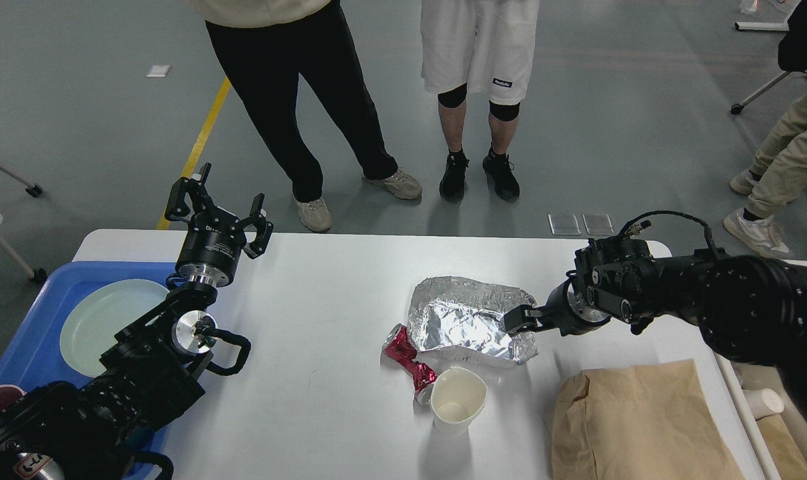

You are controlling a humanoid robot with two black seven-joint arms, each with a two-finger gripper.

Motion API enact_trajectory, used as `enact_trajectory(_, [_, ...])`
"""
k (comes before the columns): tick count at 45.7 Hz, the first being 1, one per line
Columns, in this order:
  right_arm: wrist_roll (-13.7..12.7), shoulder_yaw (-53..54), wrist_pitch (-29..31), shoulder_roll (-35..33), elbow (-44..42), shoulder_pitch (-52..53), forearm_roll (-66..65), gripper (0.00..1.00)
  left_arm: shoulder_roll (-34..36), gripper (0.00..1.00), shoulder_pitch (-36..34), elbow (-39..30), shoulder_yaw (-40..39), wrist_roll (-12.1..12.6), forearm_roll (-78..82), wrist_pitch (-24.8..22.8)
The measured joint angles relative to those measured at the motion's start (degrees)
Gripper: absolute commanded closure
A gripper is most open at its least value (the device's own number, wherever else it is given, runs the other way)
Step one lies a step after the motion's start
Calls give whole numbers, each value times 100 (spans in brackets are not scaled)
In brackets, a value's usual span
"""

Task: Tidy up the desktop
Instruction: 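Reach the right gripper to the edge of the foil tray, then grasp the crumpled foil tray with the right gripper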

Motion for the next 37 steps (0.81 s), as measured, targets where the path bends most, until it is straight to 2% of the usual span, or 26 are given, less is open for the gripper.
enact_trajectory(8, [0, 196, -315, -3, -247, -395, 5, 1, 0, 3, 0, 0, 0, 0, 0, 0])
enact_trajectory(10, [0, 245, -446, -3, -271, -467, 18, 7, 0, 3, 0, 0, 0, 0, 0, 0])
enact_trajectory(20, [-8, 338, -903, -1, -297, -651, 267, 83, 0, 3, 0, 0, 0, 0, 0, 0])
enact_trajectory(23, [-8, 338, -919, -1, -297, -665, 317, 98, -1, 3, 0, 0, 0, 0, 0, 0])
enact_trajectory(37, [-10, 331, -894, -10, -284, -670, 352, 100, -1, 3, 0, 0, 0, 0, 0, 0])
